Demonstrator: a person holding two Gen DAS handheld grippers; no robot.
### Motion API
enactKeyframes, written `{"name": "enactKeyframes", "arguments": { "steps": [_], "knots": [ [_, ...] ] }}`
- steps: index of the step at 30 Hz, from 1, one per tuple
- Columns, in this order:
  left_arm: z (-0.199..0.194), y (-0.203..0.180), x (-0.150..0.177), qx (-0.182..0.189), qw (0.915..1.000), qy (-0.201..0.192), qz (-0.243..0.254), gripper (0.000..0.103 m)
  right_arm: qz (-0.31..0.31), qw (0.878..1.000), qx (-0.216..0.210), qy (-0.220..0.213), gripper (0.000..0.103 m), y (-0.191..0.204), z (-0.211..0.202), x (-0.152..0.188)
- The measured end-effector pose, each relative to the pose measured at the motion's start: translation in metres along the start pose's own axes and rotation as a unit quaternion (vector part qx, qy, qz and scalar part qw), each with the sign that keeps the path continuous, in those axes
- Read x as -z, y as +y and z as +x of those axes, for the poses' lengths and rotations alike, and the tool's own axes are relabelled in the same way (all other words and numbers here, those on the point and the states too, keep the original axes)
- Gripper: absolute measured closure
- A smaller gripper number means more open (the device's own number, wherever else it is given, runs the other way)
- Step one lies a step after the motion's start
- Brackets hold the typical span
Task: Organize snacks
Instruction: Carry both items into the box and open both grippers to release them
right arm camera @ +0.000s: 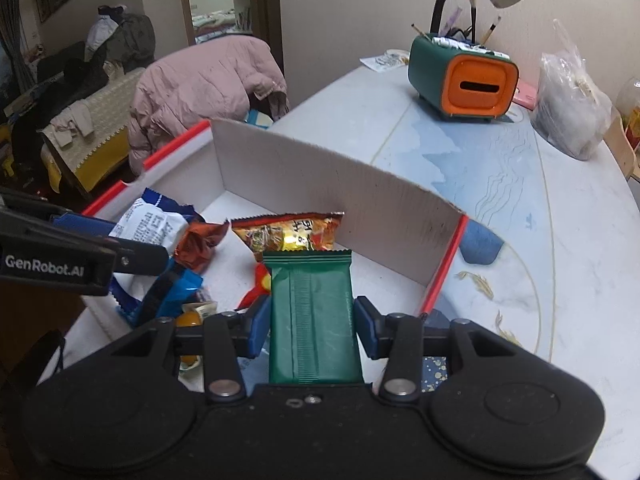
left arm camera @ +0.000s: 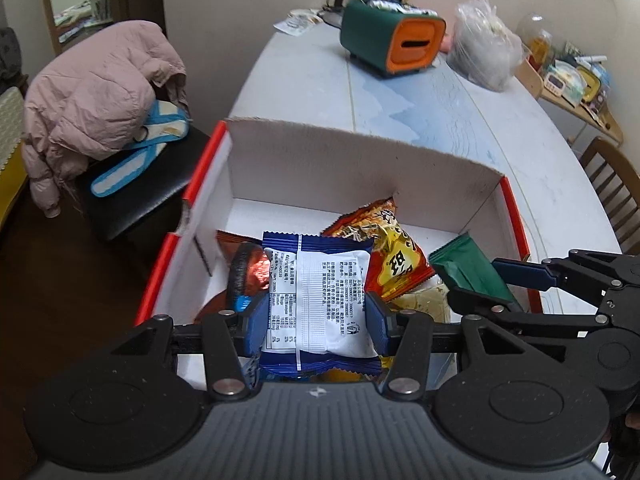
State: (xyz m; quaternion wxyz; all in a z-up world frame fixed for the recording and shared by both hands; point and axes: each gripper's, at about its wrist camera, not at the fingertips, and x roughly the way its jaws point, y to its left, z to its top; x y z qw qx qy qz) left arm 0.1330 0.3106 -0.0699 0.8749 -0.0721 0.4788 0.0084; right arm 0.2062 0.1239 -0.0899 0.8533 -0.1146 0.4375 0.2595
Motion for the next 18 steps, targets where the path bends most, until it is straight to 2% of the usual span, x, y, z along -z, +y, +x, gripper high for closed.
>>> {"name": "enactKeyframes", "arguments": {
  "steps": [10, 18],
  "knots": [
    [0.029, -0.013, 0.003, 0.012, 0.9989, 0.029, 0.035, 0.053, -0.016, 1.000, 0.002, 0.022, 0.062, 0.008, 0.018, 0.003],
    [0.037, -0.012, 0.006, 0.012, 0.9985, 0.042, 0.033, 0.053, -0.024, 0.999, 0.004, 0.024, 0.058, 0.010, 0.018, 0.008]
  ]
}}
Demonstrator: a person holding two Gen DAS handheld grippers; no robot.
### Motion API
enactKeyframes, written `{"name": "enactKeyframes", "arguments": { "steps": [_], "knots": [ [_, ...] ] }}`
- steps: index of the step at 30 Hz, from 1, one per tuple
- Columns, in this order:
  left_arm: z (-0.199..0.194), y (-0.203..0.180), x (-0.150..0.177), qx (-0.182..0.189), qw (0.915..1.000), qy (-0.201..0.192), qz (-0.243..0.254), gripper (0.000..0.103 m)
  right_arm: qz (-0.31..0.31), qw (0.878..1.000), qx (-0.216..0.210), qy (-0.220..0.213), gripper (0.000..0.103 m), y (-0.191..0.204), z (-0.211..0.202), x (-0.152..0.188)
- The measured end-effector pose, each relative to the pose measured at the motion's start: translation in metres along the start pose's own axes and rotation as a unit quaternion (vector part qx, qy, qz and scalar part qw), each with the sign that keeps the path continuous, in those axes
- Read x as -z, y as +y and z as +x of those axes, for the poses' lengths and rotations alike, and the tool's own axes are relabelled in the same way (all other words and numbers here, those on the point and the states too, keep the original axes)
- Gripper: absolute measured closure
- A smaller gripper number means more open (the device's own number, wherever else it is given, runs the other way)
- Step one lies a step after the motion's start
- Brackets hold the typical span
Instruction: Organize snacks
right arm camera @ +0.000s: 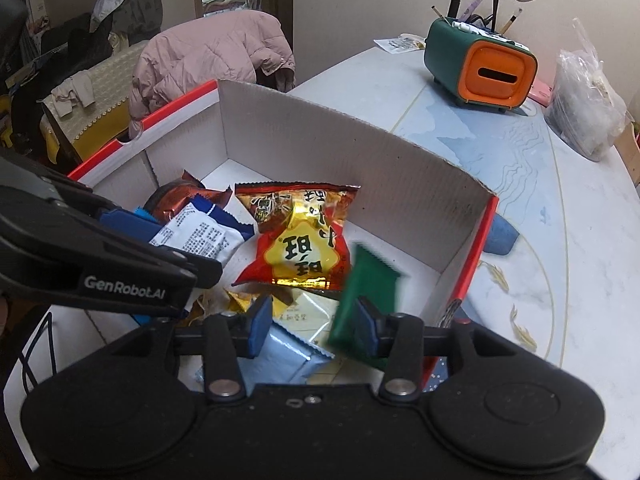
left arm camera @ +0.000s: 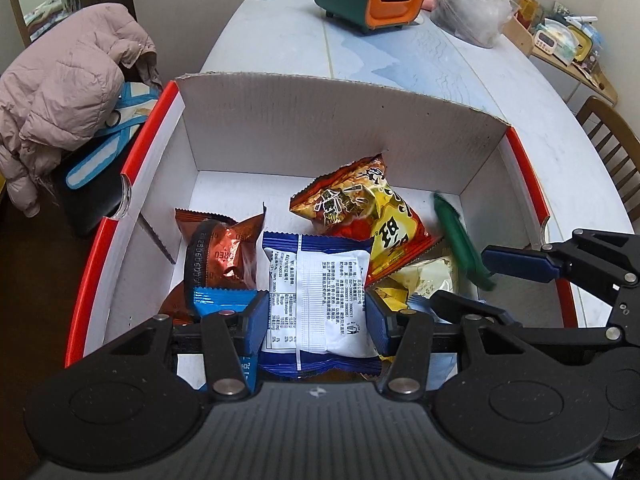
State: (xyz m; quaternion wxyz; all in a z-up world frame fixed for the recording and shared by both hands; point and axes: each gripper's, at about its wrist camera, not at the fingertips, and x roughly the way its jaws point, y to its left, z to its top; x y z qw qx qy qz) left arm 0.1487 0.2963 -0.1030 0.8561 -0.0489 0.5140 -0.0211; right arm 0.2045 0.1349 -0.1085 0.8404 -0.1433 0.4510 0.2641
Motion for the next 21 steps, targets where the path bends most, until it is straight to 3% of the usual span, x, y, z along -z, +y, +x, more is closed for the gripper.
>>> {"name": "enactKeyframes", "arguments": {
  "steps": [17, 21],
  "knots": [
    [-0.039, -0.003, 0.012, 0.015, 0.9984, -0.054, 0.002, 0.045, 0.024, 0.998, -0.021, -0.053, 0.036, -0.012, -0.043, 0.007],
    [-0.057, -0.007, 0.016, 0.020, 0.9966, -0.079, 0.001, 0.037, 0.030, 0.996, -0.025, -0.078, 0.026, -0.014, -0.061, 0.009]
  ]
}}
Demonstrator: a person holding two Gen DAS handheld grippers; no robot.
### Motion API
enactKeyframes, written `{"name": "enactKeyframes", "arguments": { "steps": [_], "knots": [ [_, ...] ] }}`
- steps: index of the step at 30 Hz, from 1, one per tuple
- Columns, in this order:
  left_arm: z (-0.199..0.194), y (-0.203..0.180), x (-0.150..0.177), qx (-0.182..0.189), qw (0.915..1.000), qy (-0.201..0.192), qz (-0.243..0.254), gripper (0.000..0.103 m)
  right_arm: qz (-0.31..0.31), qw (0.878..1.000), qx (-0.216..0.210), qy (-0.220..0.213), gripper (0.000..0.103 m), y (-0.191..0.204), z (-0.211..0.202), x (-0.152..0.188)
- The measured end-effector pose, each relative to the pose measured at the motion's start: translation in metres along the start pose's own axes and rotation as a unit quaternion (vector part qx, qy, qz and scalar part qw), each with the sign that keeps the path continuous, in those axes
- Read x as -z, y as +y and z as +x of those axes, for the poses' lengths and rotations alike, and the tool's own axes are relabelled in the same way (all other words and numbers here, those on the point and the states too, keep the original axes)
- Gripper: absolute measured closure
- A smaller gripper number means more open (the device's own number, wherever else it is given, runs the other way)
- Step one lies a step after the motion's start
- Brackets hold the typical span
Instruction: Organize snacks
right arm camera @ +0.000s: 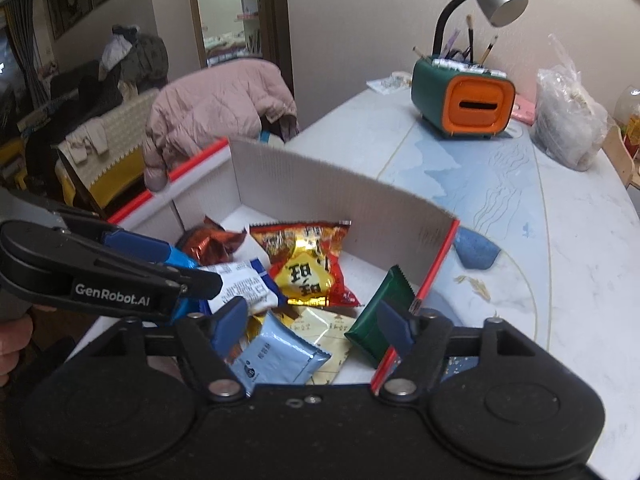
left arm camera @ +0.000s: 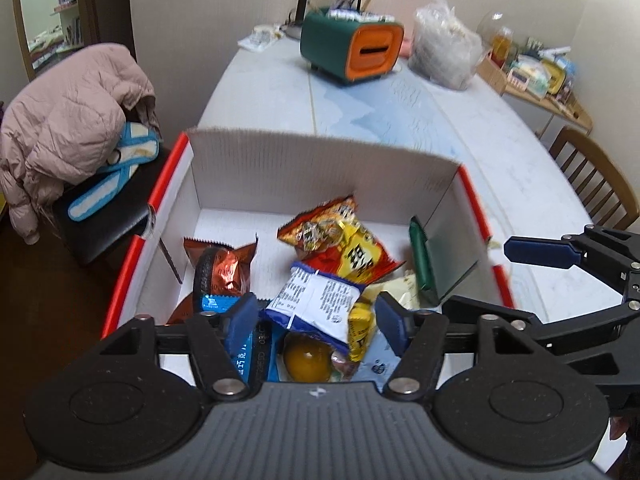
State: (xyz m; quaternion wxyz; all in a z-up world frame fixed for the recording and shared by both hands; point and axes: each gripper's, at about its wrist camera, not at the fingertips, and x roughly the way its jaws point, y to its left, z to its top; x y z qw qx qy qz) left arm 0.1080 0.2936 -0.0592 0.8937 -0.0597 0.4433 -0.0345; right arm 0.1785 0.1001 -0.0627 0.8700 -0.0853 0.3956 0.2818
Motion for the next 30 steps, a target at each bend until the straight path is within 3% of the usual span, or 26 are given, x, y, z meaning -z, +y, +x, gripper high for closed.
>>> {"name": "enactKeyframes", "arguments": {
  "steps": [7, 14, 20, 24, 30],
  "knots": [
    [-0.027, -0.009, 0.000, 0.009, 0.9994, -0.033, 0.001, 0.037, 0.018, 0.999, -0.017, -0.043, 0.015, -0.008, -0.030, -0.001],
    [-0.057, -0.018, 0.001, 0.017, 0.9971, -0.073, 0.005, 0.031, 0.044, 0.995, -0.033, -0.083, 0.012, -0.016, -0.058, 0.001],
    [-0.076, -0.021, 0.008, 0.023, 0.9948, -0.099, 0.004, 0.025, 0.058, 0.992, -0.036, -0.104, 0.001, -0.019, -0.077, 0.004],
    [-0.085, -0.023, 0.012, 0.025, 0.9939, -0.108, 0.001, 0.023, 0.062, 0.991, -0.033, -0.112, 0.000, -0.019, -0.085, 0.007],
    [-0.095, -0.024, 0.021, 0.027, 0.9930, -0.115, -0.009, 0.010, 0.085, 0.989, -0.032, -0.120, 0.000, -0.018, -0.094, 0.016]
  ]
}}
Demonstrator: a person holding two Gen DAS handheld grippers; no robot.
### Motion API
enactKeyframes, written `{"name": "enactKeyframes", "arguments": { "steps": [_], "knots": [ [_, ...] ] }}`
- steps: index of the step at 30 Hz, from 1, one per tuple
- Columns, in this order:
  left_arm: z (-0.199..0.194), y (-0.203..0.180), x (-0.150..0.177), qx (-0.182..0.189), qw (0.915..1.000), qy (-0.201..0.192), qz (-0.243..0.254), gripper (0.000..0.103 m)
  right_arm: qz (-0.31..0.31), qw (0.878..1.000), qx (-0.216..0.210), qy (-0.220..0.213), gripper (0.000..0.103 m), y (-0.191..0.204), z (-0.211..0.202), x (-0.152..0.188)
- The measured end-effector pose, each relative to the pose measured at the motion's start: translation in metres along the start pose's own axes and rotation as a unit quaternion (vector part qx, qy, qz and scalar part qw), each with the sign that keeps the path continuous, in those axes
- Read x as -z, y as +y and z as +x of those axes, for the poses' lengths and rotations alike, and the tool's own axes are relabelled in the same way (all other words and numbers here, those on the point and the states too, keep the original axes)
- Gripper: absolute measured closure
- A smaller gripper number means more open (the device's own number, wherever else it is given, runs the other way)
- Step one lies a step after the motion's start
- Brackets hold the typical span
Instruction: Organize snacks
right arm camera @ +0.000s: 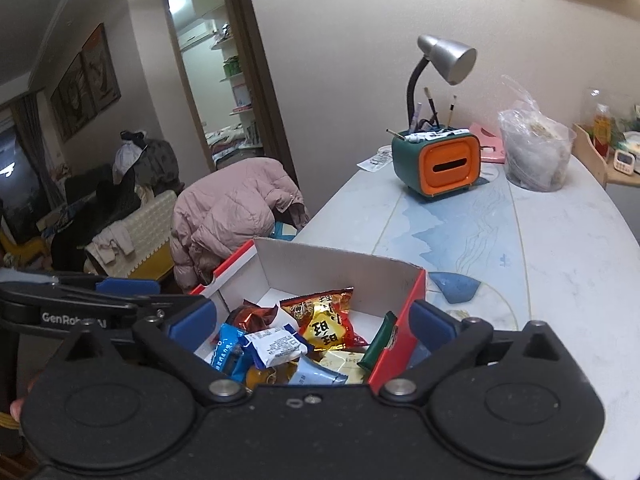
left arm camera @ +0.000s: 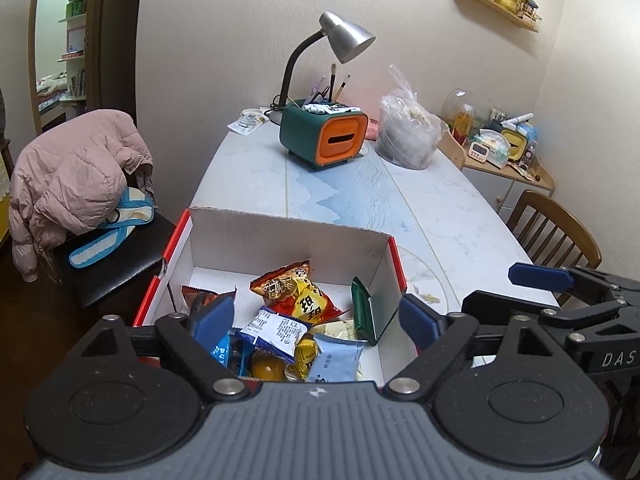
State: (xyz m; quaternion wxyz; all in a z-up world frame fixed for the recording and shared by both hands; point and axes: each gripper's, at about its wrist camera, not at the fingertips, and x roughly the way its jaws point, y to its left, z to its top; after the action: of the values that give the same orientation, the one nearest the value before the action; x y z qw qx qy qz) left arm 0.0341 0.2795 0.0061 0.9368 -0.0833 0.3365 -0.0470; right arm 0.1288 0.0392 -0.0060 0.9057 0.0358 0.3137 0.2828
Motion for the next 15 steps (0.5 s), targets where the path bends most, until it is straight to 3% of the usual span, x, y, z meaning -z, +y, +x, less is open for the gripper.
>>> {"name": "enactKeyframes", "arguments": {
  "steps": [3, 15],
  "knots": [
    [-0.005, 0.001, 0.004, -0.001, 1.0000, 0.000, -0.008, 0.005, -0.002, 1.000, 0.000, -0.002, 0.000, 0.003, -0.007, 0.005],
    [-0.024, 0.001, 0.015, -0.025, 0.9993, -0.014, -0.023, 0.005, 0.017, 1.000, 0.007, -0.020, 0.000, 0.014, -0.021, 0.013]
  ]
}}
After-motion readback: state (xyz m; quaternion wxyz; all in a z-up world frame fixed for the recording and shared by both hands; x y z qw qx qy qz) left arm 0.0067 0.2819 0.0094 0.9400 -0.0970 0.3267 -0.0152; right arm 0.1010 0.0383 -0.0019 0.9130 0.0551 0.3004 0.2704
